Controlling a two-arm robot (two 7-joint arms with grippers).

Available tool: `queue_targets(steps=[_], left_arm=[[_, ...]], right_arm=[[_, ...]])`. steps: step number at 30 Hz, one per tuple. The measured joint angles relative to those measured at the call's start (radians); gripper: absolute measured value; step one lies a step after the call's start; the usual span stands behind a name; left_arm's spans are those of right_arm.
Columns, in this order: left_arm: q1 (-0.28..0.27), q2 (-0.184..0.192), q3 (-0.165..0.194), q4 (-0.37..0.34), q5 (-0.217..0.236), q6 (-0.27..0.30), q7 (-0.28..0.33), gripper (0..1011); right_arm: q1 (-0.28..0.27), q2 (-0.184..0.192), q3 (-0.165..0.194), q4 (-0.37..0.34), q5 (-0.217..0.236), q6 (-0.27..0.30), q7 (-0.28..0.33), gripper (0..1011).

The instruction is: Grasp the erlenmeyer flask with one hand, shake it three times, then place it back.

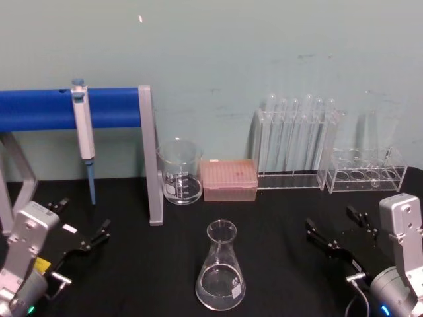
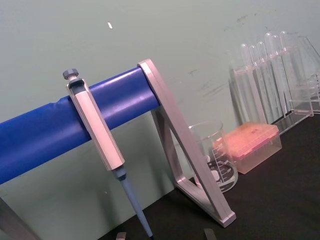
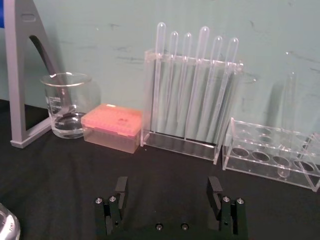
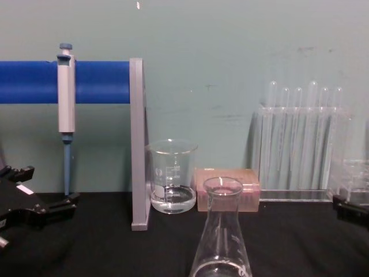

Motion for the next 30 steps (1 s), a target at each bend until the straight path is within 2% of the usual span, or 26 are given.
queue_targets(steps=[12,30], left_arm=[[0.0,0.0,0.0,0.0,0.0,0.0,0.0,1001],[0.0,0.0,0.0,0.0,0.0,0.0,0.0,1001]], right_arm=[[-0.005,-0.023,0.023,0.005,-0.018,0.022,0.014,1003],[-0.004,-0.02,0.02,0.005,-0.018,0.02,0.014,1003]])
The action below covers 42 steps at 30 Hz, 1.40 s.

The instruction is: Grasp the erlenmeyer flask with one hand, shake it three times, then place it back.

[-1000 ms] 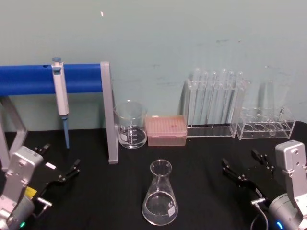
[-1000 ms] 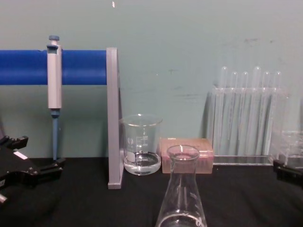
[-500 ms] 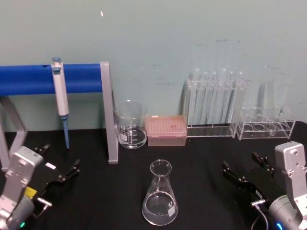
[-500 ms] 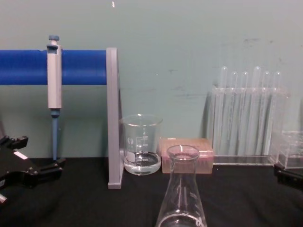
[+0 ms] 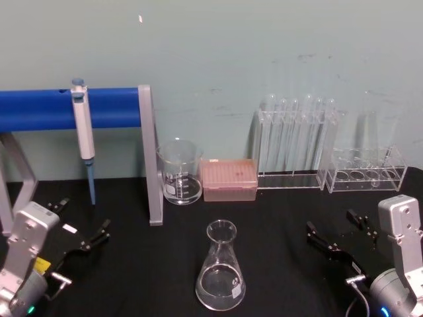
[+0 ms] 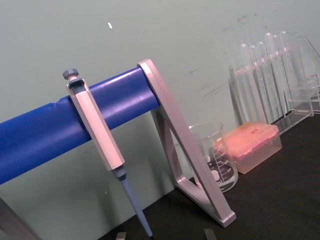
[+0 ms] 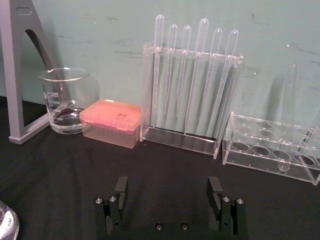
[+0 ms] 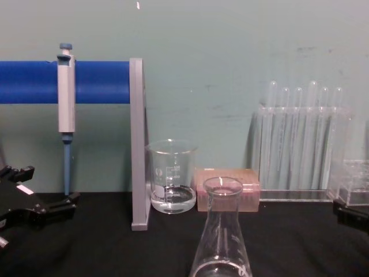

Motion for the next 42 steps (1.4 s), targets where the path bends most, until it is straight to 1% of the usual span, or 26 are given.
queue_targets(steps=[42], left_arm=[[0.0,0.0,0.0,0.0,0.0,0.0,0.0,1001]], right_arm=[[0.001,0.001,-0.001,0.0,0.001,-0.002,0.0,1002]])
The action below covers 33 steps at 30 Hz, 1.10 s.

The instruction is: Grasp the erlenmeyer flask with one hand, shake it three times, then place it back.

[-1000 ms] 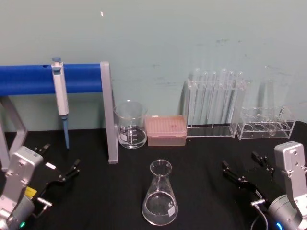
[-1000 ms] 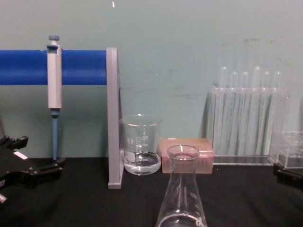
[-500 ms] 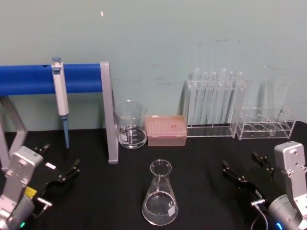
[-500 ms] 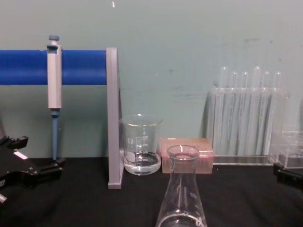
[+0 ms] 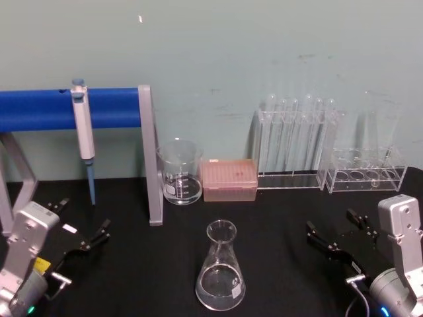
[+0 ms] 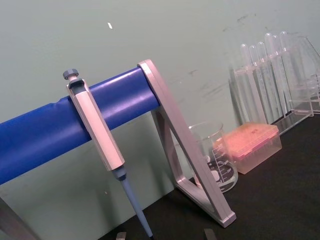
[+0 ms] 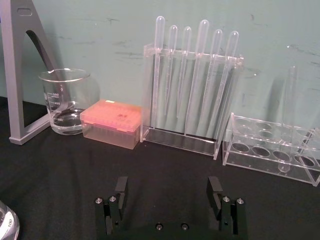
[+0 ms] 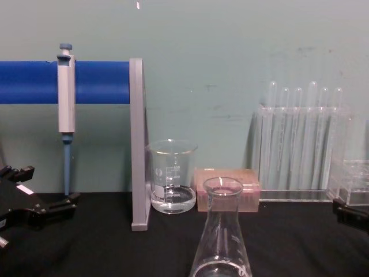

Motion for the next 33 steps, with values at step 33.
queue_targets(steps=[33], left_arm=[[0.0,0.0,0.0,0.0,0.0,0.0,0.0,1001]], right_arm=[[0.0,0.0,0.0,0.0,0.0,0.0,0.0,1002]])
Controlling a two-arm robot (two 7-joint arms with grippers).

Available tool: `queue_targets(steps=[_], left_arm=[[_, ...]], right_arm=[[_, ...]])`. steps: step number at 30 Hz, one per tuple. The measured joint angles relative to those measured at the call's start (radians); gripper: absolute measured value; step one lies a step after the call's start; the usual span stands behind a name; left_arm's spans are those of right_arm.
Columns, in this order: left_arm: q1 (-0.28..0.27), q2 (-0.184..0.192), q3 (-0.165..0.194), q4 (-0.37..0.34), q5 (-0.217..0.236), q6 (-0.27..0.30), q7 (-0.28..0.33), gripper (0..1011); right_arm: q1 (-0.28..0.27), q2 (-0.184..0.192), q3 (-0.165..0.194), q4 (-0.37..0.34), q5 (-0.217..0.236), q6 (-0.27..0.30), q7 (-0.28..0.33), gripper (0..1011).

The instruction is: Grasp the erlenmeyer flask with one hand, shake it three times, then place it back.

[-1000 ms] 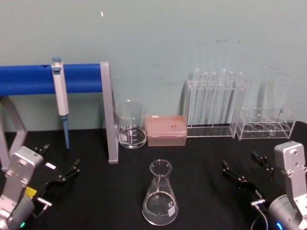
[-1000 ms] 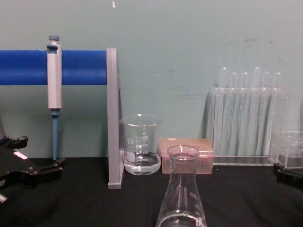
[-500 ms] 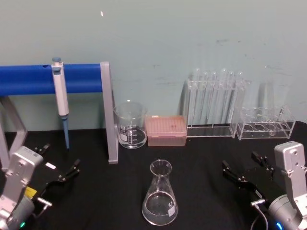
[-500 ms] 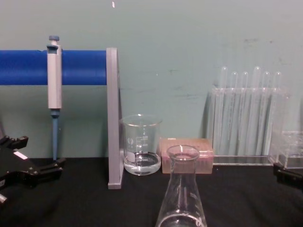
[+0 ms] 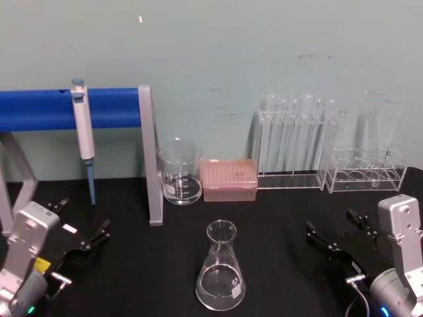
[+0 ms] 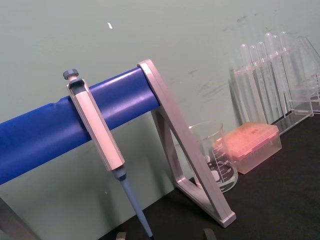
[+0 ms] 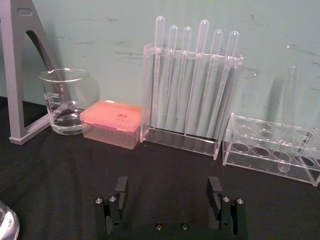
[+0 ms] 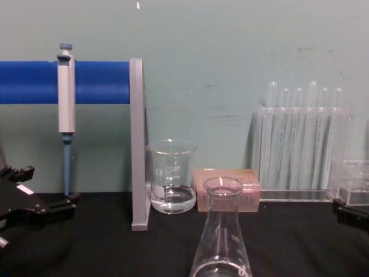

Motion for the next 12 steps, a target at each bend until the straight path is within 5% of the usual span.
queue_targets(steps=[12], left_arm=[[0.0,0.0,0.0,0.0,0.0,0.0,0.0,1001]], right_arm=[[0.0,0.0,0.0,0.0,0.0,0.0,0.0,1003]])
